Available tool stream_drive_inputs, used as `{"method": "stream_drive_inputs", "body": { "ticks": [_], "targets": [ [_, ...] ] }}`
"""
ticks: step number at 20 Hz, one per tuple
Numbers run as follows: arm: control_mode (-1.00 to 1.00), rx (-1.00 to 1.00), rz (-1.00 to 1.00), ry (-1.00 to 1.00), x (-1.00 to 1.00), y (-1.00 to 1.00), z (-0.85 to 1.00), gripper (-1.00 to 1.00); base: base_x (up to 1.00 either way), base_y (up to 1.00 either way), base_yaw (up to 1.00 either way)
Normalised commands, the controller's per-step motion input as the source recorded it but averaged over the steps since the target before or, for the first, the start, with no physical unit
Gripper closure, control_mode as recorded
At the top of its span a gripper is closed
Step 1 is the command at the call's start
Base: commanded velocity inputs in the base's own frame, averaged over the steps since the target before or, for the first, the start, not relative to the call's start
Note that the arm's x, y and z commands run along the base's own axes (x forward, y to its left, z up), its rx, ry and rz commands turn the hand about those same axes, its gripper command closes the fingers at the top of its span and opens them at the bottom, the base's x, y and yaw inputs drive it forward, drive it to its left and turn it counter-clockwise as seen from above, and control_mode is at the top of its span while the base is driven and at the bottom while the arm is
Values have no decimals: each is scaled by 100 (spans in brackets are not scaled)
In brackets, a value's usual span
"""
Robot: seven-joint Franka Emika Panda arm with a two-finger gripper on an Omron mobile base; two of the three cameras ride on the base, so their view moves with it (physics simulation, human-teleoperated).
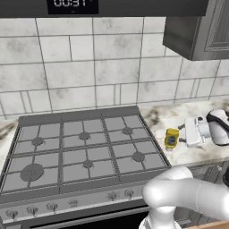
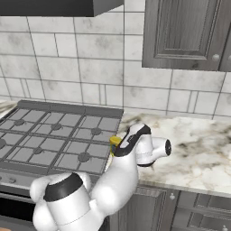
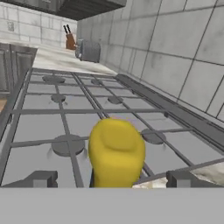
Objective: Take 2 condiments from the cabinet and move them on the counter near the stove.Make sure the condiments are lined up with each other, next to each other.
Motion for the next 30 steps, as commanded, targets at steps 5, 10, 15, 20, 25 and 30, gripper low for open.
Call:
{"method": "stream_drive_inputs", "body": {
  "ticks": [5, 10, 15, 20, 25, 30],
  "targets": [
    [-100, -8, -1, 0, -43, 0, 63, -100, 0, 0, 0],
    [-100, -9, -4, 0, -47, 1, 82, -100, 0, 0, 0],
    [-100, -6, -18, 0, -58, 35, 100, -100, 0, 0, 0],
    [-100, -8, -28, -13, -66, 90, 89, -100, 0, 0, 0],
    [-100, -19, -14, -25, -88, 100, 57, -100, 0, 0, 0],
    [-100, -4, -19, -14, -63, 83, 68, -100, 0, 0, 0]
  ]
}}
